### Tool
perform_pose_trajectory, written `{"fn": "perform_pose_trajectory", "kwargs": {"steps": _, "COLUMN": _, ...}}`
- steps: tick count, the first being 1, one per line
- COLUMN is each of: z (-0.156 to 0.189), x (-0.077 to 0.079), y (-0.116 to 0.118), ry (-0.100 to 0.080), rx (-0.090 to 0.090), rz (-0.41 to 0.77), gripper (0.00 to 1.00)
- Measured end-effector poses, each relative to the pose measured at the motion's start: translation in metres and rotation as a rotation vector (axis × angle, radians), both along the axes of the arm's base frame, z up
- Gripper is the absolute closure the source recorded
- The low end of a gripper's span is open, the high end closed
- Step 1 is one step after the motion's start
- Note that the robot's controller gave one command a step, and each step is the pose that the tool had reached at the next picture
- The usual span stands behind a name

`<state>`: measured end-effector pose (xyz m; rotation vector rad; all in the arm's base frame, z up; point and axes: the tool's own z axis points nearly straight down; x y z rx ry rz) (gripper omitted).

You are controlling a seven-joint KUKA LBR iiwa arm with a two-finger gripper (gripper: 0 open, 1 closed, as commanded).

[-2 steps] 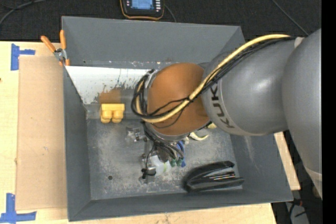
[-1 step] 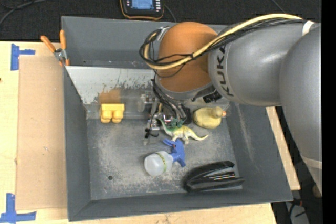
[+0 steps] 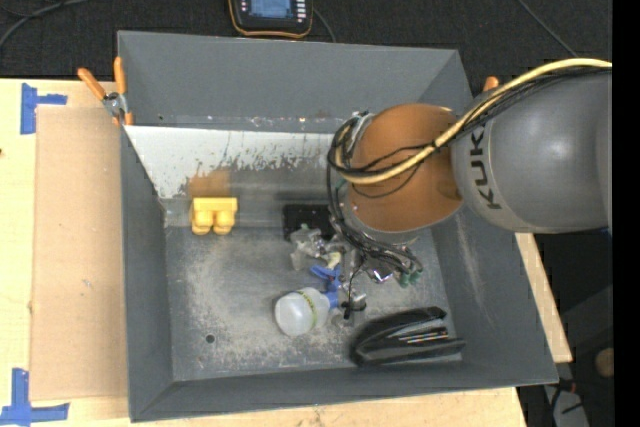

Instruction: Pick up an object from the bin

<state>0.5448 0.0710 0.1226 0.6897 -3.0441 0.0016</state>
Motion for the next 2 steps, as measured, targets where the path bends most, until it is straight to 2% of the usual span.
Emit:
{"fn": "perform_pose_trajectory", "kwargs": {"steps": 1, "z": -0.053, "x": 0.014, "y": 0.038, "ry": -0.022, "rx": 0.009, "rz": -0.137, "gripper": 0.00}}
{"fn": "perform_pose_trajectory", "kwargs": {"steps": 2, "z": -0.054, "x": 0.003, "y": 0.036, "ry": -0.011, "rx": 0.005, "rz": 0.109, "gripper": 1.00}}
